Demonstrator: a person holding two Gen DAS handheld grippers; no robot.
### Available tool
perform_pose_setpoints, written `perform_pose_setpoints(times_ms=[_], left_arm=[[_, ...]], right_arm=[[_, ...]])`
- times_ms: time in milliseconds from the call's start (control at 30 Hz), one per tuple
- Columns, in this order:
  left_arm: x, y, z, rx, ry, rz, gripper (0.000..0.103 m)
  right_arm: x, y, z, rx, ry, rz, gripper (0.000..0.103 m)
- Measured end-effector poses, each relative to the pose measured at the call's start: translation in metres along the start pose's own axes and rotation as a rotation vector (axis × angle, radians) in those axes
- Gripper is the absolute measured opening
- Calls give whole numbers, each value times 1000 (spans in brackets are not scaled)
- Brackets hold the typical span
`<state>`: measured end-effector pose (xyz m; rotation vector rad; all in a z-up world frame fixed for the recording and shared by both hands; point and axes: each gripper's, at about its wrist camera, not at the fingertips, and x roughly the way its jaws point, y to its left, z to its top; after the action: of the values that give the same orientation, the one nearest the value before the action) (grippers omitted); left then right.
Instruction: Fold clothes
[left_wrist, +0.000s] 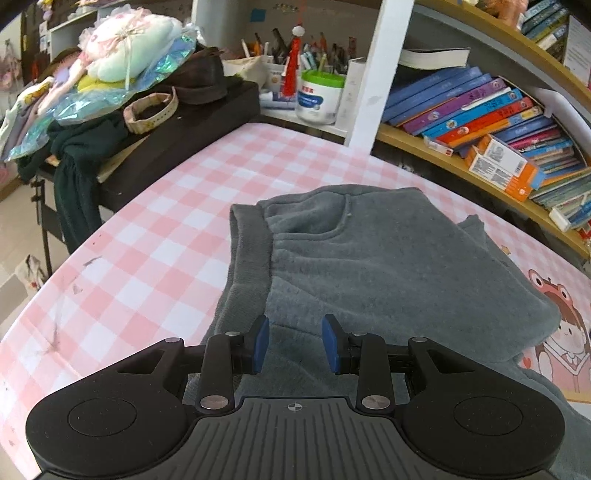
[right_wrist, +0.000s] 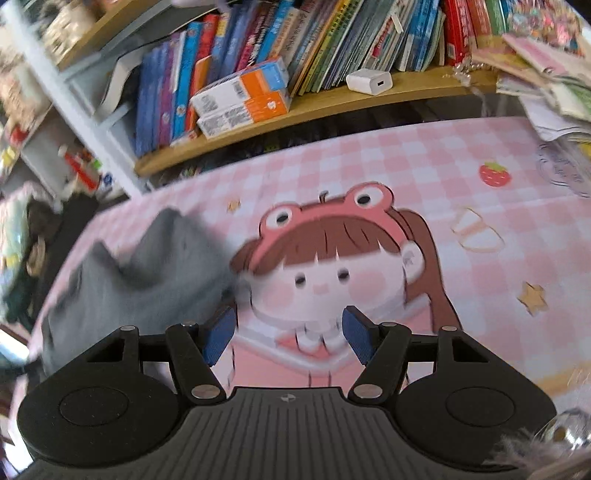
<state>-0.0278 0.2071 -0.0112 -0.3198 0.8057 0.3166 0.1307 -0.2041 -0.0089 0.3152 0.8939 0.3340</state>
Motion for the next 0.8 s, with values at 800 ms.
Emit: perform_pose_setpoints(times_ms=[800], left_arm=[[19,3,-2,1,63,29,36]], right_arm=[[108,45,49,-151,121,86,44]])
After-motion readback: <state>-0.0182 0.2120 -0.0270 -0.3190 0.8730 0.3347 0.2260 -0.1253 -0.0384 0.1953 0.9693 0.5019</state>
